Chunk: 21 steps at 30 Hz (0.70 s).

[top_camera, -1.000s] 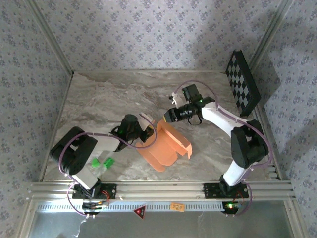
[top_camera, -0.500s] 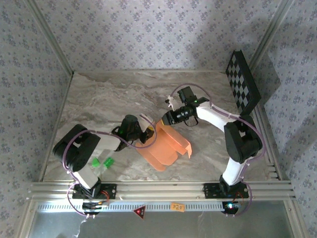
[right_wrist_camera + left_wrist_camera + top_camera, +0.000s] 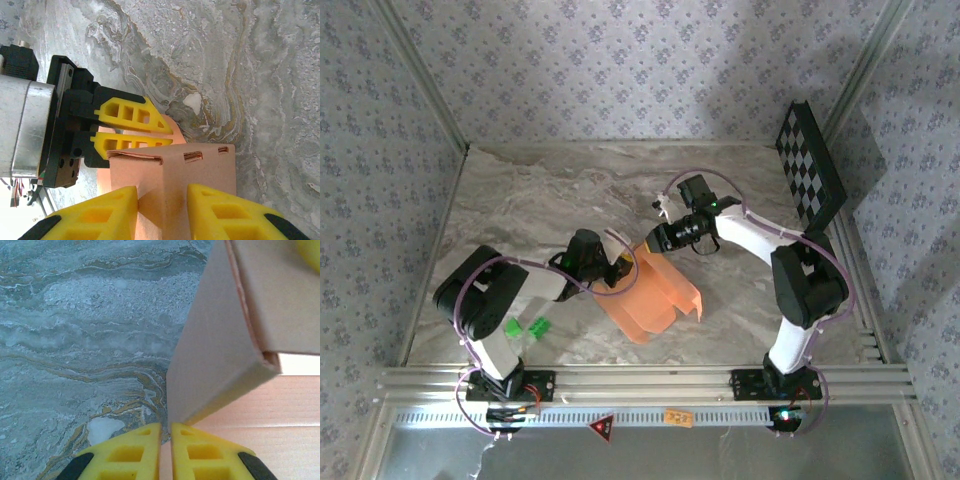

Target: Fold the paper box

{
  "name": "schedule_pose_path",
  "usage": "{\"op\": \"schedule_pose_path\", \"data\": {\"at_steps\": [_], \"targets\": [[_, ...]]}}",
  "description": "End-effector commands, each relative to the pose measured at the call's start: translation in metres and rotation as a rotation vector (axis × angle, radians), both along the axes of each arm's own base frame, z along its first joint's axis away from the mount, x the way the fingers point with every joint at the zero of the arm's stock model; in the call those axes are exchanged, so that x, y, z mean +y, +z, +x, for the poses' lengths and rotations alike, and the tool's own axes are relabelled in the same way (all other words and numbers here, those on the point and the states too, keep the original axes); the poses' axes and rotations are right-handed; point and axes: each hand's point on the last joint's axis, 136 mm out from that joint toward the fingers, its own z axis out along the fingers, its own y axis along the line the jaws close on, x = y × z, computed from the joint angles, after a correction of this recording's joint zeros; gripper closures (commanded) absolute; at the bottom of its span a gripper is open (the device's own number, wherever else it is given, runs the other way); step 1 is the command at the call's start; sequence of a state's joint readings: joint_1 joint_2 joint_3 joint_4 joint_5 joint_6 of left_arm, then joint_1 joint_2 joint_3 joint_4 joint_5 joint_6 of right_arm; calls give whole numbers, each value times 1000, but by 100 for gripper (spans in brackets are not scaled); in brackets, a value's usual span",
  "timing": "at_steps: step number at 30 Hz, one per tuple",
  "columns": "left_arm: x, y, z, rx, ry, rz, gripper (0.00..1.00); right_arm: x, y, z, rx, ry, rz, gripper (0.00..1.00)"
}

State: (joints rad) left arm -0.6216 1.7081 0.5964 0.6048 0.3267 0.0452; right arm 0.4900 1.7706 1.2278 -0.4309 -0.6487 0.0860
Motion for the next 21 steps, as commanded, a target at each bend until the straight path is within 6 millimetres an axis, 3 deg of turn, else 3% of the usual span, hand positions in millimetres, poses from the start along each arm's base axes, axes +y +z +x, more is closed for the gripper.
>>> {"op": "schedule_pose_path", "data": {"at_steps": [1,21], "targets": [[-10,13,7,-40,-38,-33,86,2,-12,-7,46,25,-27,67],[-28,23,12,-19,-55,-89,88,4,-23,-14,102,37,19,67]]}}
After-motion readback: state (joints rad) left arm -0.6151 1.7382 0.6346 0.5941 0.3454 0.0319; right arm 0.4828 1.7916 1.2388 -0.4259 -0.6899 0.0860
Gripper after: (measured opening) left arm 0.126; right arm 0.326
